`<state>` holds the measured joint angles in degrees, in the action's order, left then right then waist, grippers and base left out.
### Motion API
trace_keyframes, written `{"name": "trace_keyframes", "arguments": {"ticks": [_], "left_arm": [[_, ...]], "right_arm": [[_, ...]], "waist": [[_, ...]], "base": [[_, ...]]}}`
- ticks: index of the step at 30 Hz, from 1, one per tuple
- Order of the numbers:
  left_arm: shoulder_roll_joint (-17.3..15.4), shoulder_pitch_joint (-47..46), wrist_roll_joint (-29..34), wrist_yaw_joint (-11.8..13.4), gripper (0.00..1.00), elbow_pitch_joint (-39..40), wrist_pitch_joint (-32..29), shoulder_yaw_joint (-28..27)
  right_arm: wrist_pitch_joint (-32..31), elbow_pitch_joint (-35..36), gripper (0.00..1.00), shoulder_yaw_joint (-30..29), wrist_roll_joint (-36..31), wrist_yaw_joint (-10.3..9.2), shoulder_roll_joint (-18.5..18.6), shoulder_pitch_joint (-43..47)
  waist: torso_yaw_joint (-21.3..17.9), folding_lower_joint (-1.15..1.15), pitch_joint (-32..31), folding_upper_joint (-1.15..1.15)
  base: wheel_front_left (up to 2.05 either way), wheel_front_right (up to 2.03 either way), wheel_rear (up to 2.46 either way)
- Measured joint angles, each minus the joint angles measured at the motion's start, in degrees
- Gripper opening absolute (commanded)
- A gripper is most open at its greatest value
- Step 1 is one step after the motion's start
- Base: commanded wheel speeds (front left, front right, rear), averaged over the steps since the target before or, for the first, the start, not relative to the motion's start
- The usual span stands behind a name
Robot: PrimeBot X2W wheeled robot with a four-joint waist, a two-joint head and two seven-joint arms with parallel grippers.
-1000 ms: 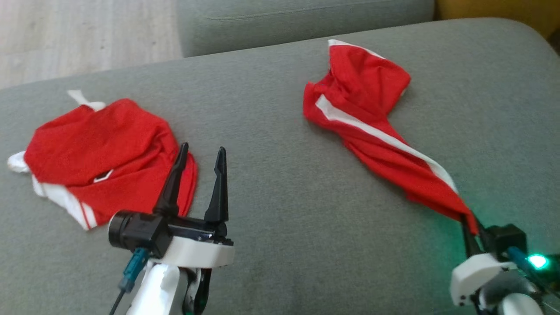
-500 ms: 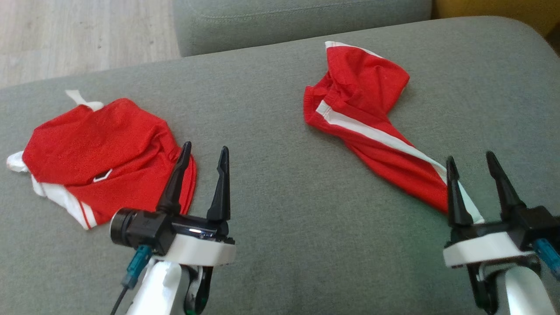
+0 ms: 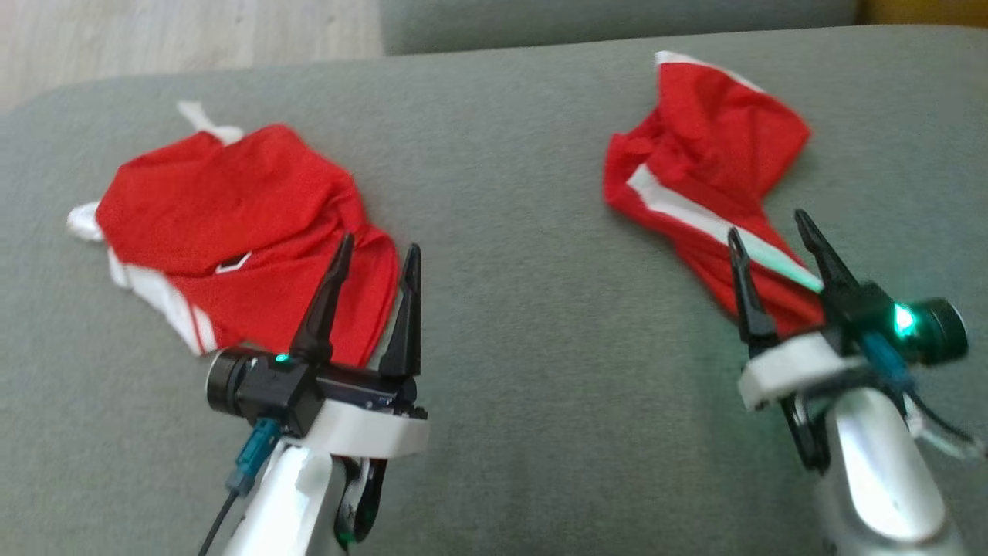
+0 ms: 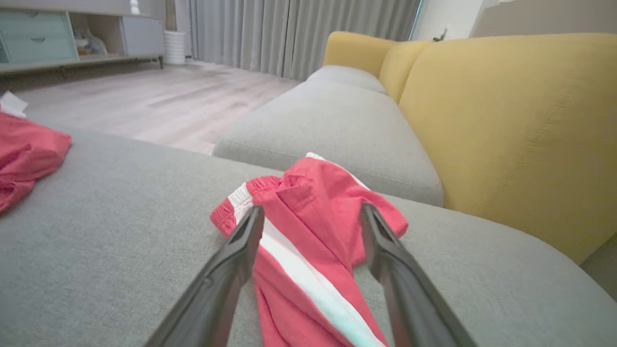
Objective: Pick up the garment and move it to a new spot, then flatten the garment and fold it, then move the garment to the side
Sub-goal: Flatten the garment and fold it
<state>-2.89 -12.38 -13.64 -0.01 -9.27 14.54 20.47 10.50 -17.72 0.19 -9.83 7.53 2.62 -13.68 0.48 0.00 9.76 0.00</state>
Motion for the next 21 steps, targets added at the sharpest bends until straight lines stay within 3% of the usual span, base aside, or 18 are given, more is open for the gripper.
{"name": "trace_keyframes", "arguments": {"ticks": [8, 15, 16, 17, 18, 21], "left_arm": [[0.0, -1.0, -0.6, 0.1, 1.00, -0.1, 0.0, 1.5], [0.0, -2.4, -0.6, 0.5, 1.00, -0.1, 0.0, 2.1], [0.0, -2.5, -0.6, 0.5, 1.00, -0.1, 0.0, 2.1], [0.0, -2.5, -0.6, 0.5, 1.00, -0.1, 0.0, 2.1], [0.0, -2.5, -0.6, 0.5, 1.00, -0.1, 0.0, 2.1], [0.0, -2.5, -0.6, 0.5, 1.00, -0.1, 0.0, 2.1]], "right_arm": [[-3.2, -13.1, 1.00, 2.1, -5.5, 0.00, 1.7, -8.5], [-1.8, -21.1, 1.00, 0.7, -8.7, 0.00, 2.8, -13.8], [-1.3, -22.3, 0.93, 0.6, -8.6, 0.00, 2.8, -14.5], [-0.8, -23.5, 0.37, 0.4, -7.9, 0.00, 2.6, -15.2], [-0.3, -24.5, 0.00, 0.3, -7.3, 0.00, 2.4, -15.6], [1.2, -26.7, 0.00, 0.8, -6.3, 0.00, 1.9, -16.8]], "waist": [[4.6, 0.00, 2.7, 0.00], [7.2, 0.01, 4.4, 0.00], [7.4, 0.00, 4.5, 0.00], [7.6, 0.00, 4.6, 0.00], [7.6, 0.00, 4.7, 0.00], [7.6, 0.00, 4.6, 0.00]], "base": [[0.00, 0.00, 0.00], [0.00, 0.00, 0.00], [0.00, 0.00, 0.00], [0.00, 0.00, 0.00], [0.00, 0.00, 0.00], [0.00, 0.00, 0.00]]}}
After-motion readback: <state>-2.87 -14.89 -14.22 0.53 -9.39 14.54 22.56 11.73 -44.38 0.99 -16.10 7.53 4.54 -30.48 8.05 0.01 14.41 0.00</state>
